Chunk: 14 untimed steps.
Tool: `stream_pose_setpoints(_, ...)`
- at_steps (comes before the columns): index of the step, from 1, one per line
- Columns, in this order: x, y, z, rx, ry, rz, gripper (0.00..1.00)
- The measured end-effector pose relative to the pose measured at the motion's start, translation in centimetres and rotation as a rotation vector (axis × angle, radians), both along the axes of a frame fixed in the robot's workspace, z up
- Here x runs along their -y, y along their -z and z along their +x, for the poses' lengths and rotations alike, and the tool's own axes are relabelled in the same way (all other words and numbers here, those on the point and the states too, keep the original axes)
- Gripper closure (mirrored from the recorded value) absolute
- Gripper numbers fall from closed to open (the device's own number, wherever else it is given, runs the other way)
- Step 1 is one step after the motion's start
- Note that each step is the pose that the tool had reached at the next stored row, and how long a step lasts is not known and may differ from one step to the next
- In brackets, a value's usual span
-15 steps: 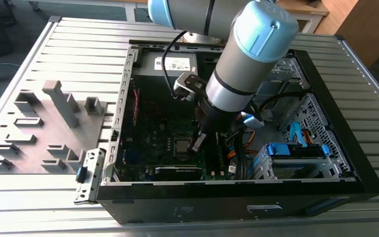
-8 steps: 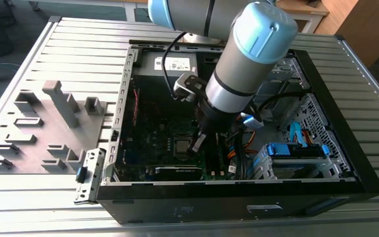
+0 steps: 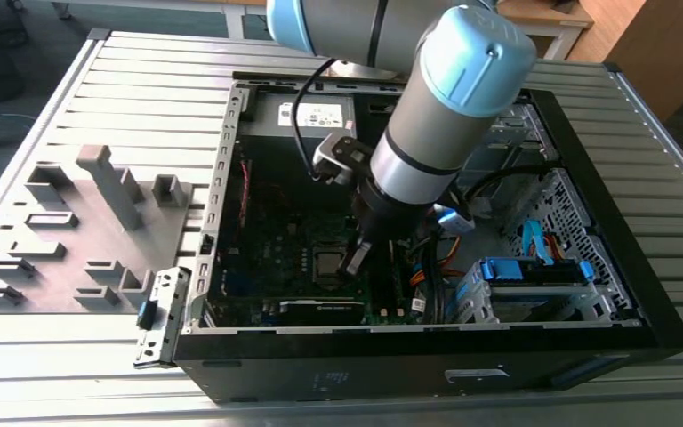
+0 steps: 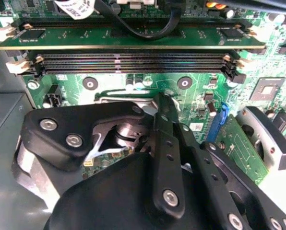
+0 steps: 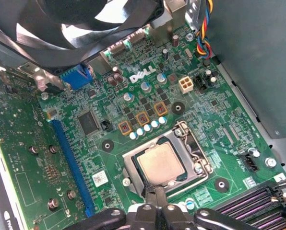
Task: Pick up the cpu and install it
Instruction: 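Install the first cpu locking lever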
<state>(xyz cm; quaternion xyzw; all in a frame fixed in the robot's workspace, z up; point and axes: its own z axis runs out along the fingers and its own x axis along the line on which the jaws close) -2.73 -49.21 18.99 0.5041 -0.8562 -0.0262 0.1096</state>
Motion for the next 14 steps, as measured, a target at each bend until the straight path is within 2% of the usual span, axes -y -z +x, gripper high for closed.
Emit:
stream_pose_setpoints(7, 0.15, 0.28, 0.04, -0.0001, 0.000, -0.0005, 0.89)
stream_pose_setpoints(14, 0.15, 0.31, 0.10, -0.0003, 0.000, -0.0002, 0.89)
